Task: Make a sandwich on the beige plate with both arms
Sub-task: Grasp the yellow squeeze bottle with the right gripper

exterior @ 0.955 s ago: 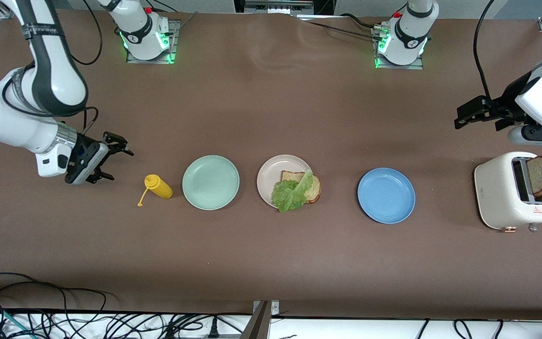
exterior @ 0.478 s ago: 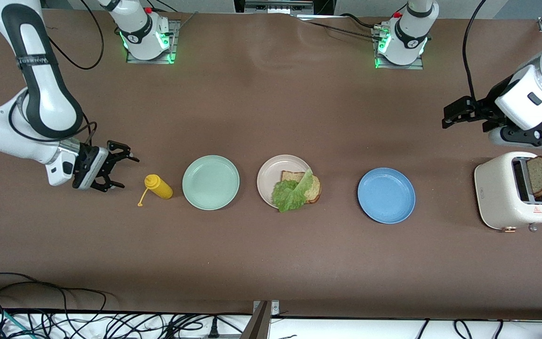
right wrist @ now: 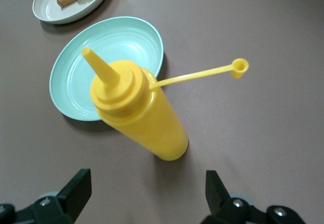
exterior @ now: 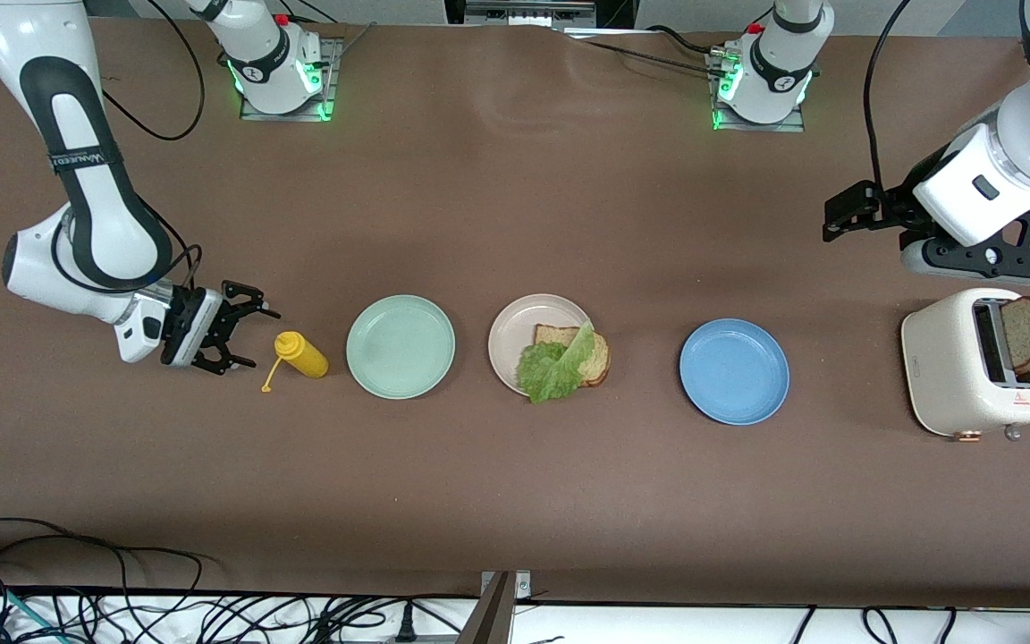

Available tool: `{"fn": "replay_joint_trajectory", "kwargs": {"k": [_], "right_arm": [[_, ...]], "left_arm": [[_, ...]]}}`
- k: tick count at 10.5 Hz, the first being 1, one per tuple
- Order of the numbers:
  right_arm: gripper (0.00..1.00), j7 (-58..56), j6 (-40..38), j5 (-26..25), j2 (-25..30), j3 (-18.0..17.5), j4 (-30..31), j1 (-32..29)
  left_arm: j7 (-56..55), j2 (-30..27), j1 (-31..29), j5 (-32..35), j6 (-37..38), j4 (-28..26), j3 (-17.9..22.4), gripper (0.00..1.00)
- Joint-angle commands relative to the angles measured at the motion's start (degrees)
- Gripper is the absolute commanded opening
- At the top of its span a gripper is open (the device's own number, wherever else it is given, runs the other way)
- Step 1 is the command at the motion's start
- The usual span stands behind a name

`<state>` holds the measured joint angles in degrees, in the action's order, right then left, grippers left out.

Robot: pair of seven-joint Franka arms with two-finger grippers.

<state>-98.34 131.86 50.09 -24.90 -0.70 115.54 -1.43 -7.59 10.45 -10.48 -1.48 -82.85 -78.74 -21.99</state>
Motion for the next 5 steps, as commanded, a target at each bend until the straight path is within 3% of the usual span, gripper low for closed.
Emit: {"fn": "replay_joint_trajectory", "kwargs": {"k": [1, 5], "right_arm": [[1.0, -5.35, 2.34, 3.34, -1.98, -0.27, -0.92, 0.89], [1.0, -11.35, 2.43, 8.79, -5.06, -0.27, -2.07, 2.22]], "left_arm": [[0.12, -0.43, 0.19, -0.28, 0.06, -0.71, -0.33, 1.0], [0.21, -0.09, 1.42, 1.02, 0.23, -0.71, -0.42, 1.0]]}}
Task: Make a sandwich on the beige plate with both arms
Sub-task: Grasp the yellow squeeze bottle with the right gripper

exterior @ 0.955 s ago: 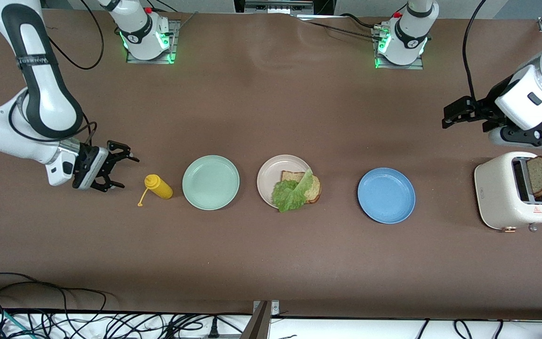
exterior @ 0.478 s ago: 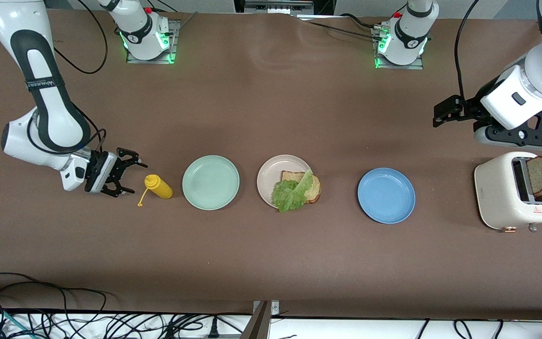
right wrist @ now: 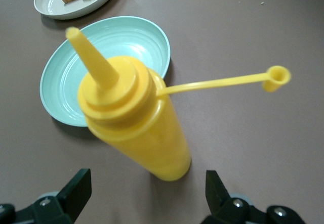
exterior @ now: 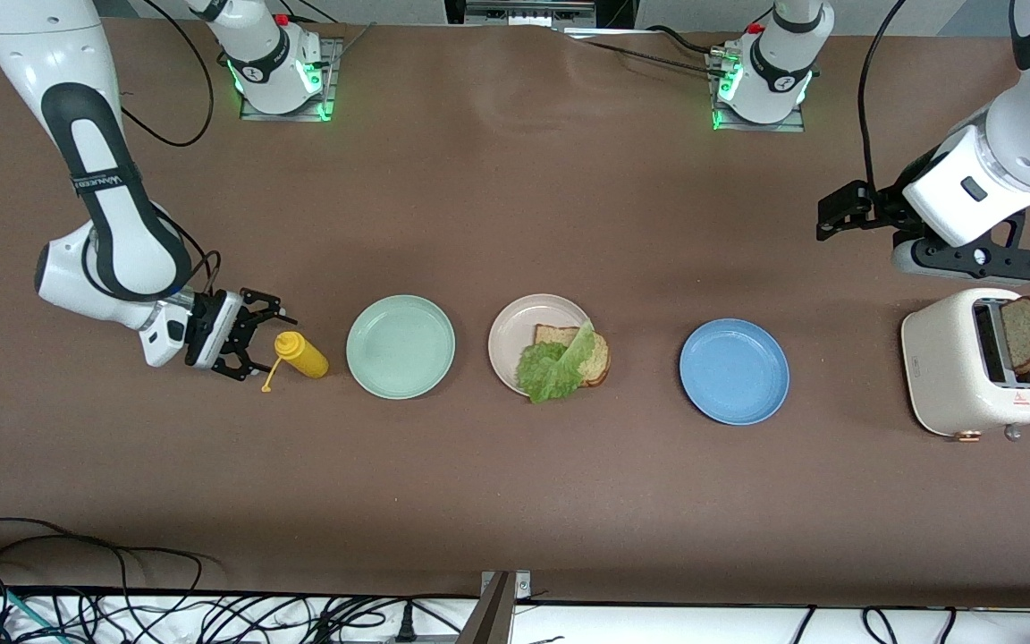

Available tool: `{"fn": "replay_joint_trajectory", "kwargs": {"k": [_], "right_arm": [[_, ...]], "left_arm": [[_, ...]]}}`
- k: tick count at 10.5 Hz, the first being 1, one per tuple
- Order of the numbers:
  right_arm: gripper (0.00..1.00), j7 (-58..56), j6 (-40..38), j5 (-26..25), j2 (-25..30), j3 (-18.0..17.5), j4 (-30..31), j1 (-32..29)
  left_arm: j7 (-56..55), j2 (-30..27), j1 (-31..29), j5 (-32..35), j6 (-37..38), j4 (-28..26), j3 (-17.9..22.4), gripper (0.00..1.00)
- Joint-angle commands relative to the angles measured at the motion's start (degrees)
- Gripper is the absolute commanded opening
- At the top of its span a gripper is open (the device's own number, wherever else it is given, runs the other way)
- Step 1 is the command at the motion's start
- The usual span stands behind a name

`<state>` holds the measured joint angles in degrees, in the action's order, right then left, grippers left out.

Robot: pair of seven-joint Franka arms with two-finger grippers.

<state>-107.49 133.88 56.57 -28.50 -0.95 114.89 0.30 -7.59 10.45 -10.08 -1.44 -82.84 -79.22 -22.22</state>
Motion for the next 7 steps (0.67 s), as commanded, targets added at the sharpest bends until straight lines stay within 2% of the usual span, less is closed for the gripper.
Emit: {"fn": "replay_joint_trajectory", "kwargs": {"k": [1, 7], "right_arm": [[1.0, -2.29, 0.5, 2.41, -1.73, -0.1, -1.43, 0.75], [1.0, -2.2, 0.85, 4.08, -3.93, -0.28, -3.71, 2.25]], "left_arm": [[0.04, 0.0, 2.77, 4.3, 0.22, -0.24, -0.28, 1.0], [-0.41, 0.0, 3.49, 4.95, 0.22, 0.03, 0.16, 1.0]]}}
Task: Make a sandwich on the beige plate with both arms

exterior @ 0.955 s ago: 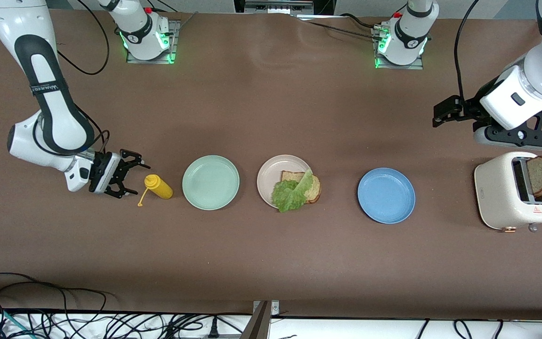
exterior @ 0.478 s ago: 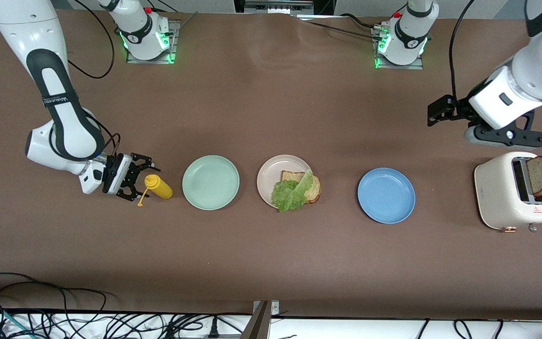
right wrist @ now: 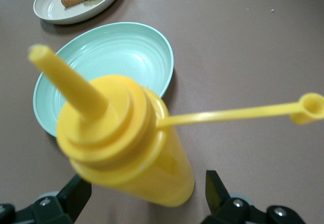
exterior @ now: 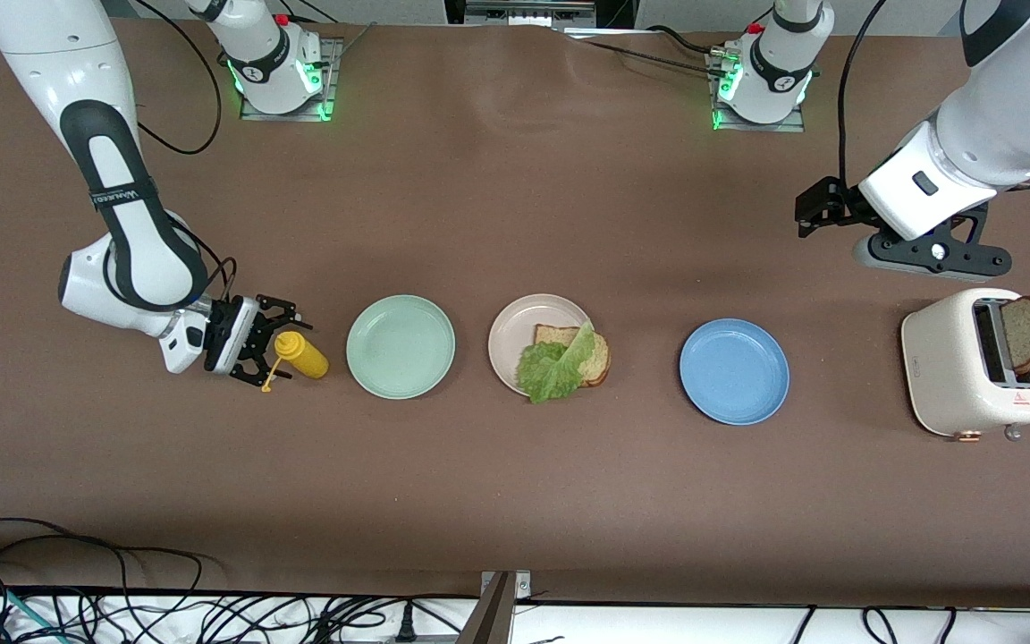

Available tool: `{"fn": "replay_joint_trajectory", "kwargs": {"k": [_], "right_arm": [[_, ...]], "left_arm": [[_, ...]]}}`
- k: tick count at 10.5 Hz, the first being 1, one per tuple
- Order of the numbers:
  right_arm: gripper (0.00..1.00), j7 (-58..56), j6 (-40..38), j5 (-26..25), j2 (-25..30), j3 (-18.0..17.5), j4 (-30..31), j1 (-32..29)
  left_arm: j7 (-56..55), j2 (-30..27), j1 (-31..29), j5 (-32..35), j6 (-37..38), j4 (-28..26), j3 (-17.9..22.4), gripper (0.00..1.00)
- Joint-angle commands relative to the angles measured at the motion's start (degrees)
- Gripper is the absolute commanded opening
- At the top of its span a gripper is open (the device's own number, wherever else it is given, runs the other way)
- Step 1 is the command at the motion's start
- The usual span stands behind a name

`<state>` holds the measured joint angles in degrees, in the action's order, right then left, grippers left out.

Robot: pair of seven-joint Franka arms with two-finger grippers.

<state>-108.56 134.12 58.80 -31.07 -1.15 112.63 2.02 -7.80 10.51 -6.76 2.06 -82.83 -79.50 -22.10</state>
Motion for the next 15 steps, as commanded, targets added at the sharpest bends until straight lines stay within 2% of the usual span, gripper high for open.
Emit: {"fn": "replay_joint_trajectory", "kwargs": {"k": [1, 2, 3, 5, 6, 9, 10, 13, 15], "right_arm": [[1.0, -1.04, 0.62, 2.02, -1.45, -0.08, -1.7, 0.88], [1.0, -0.69, 0.62, 2.02, -1.45, -0.08, -1.71, 0.97], [0.88, -0.51, 0.62, 2.11, -1.88, -0.08, -1.79, 1.05], [0.27, -0.33, 0.97, 2.11, -1.98, -0.08, -2.06, 1.23], [0.0, -0.25, 1.49, 1.93, -1.97, -0.08, -2.06, 1.32], [0.0, 2.2, 4.48, 0.88, -1.27, -1.04, -3.72, 2.9], [0.0, 6.31, 4.66, -2.34, -0.66, -1.22, -3.9, 3.51], [0.0, 28.34, 4.57, -19.63, 1.62, -2.71, -6.01, 4.39], [0.0, 39.87, 4.57, -29.13, 2.94, -3.59, -6.98, 5.44]], "left_arm": [[-0.2, -0.05, -0.09, 1.45, 0.21, 0.31, 0.04, 1.0], [-0.28, -0.05, -0.09, 1.37, 0.21, 0.31, 0.04, 1.0], [-0.2, -0.05, -0.01, 1.45, 0.21, 0.14, 0.04, 1.0], [-0.28, -0.05, -0.09, 1.37, 0.21, 0.05, 0.04, 1.0], [-0.2, -0.05, 0.08, 1.19, 0.3, 0.05, 0.04, 1.0], [0.06, 0.04, 0.52, 0.84, 0.39, 0.05, -0.05, 1.0], [0.24, -0.05, 0.61, 0.67, 0.56, 0.05, -0.05, 1.0], [0.42, 0.48, 0.52, 0.58, 0.48, 0.14, -0.05, 1.0], [-0.1, 0.48, -0.09, 0.49, 0.39, 0.13, -0.05, 1.0]]}}
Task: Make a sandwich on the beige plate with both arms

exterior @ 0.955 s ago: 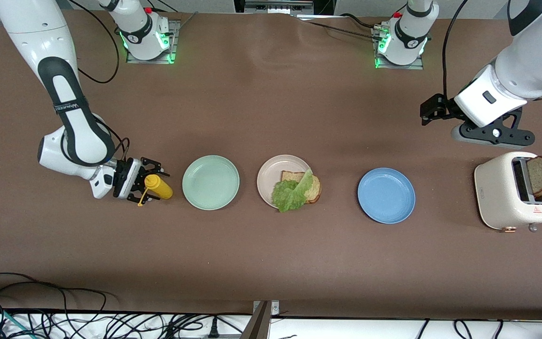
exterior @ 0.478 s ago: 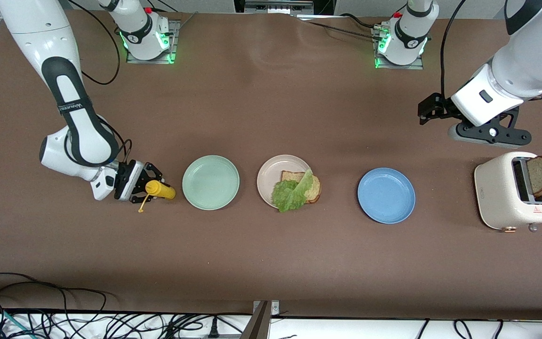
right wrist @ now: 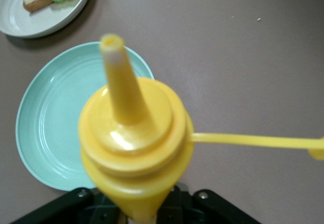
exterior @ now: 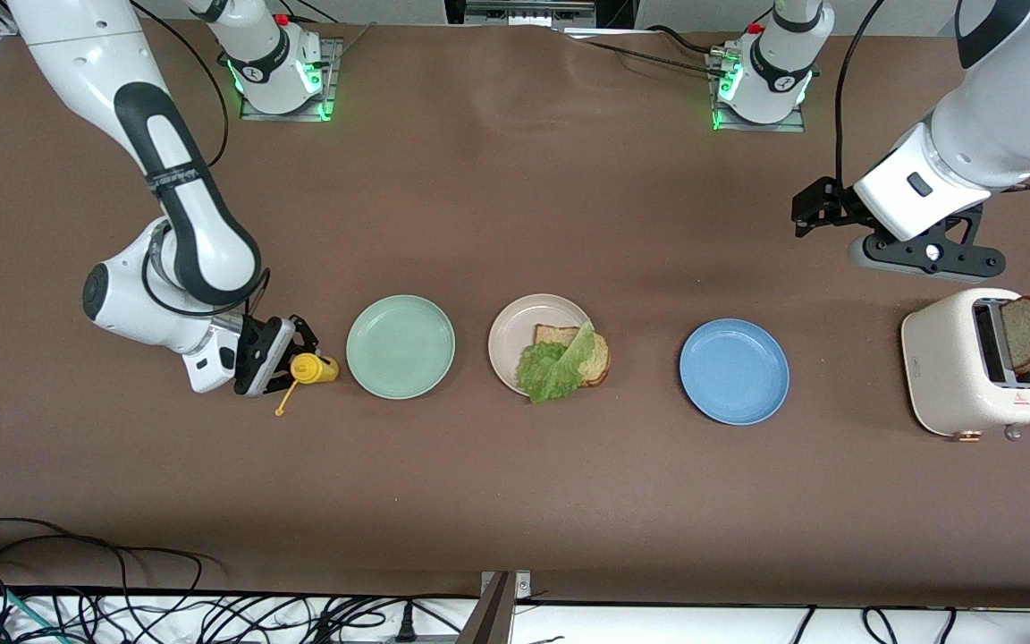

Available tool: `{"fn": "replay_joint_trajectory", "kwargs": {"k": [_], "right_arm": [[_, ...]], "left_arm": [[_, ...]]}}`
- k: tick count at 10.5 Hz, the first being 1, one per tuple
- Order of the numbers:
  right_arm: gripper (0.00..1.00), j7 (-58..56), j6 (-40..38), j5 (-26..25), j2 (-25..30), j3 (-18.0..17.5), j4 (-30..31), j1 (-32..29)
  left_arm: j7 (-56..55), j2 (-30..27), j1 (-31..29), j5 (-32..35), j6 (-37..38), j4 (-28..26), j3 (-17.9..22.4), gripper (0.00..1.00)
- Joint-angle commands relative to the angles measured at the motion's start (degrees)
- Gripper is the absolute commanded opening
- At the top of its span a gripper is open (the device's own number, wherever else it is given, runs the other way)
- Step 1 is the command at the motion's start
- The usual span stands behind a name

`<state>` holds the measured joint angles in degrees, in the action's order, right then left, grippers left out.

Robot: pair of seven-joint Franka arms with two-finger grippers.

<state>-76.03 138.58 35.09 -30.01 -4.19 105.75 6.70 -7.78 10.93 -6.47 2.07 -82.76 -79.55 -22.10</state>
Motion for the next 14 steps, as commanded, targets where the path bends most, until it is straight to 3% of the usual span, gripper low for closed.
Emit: {"fn": "replay_joint_trajectory", "kwargs": {"k": [1, 5, 8, 9, 12, 14], "right_arm": [[0.0, 12.43, -0.07, -9.47, 1.98, -0.56, -1.15, 1.99], [0.0, 34.38, -1.46, -22.12, 4.35, -0.12, -2.9, 9.36], [0.0, 56.46, -15.49, -38.3, 3.82, 0.06, -11.86, 15.86], [0.0, 60.87, -17.71, -40.16, 3.65, 0.14, -13.1, 18.07], [0.0, 72.83, -20.28, -43.17, 1.64, 4.71, -14.77, 27.38], [0.0, 77.76, -25.96, -44.75, -2.83, 8.82, -20.98, 33.96]], "left_arm": [[-0.31, 0.49, -0.21, -0.74, 0.32, 0.53, -0.05, 1.0], [-0.31, 0.4, -1.08, -1.71, 0.14, 1.15, 0.3, 1.0], [-0.31, 0.4, -2.23, -1.89, -0.03, 1.15, 0.39, 1.0], [-0.31, 0.84, -1.79, -2.33, -0.47, 1.15, 0.3, 1.0], [-0.22, 0.58, -2.23, -2.07, -0.56, 1.15, 0.3, 1.0], [-0.31, 0.67, -2.05, -2.33, -0.56, 1.06, 0.21, 1.0]]}}
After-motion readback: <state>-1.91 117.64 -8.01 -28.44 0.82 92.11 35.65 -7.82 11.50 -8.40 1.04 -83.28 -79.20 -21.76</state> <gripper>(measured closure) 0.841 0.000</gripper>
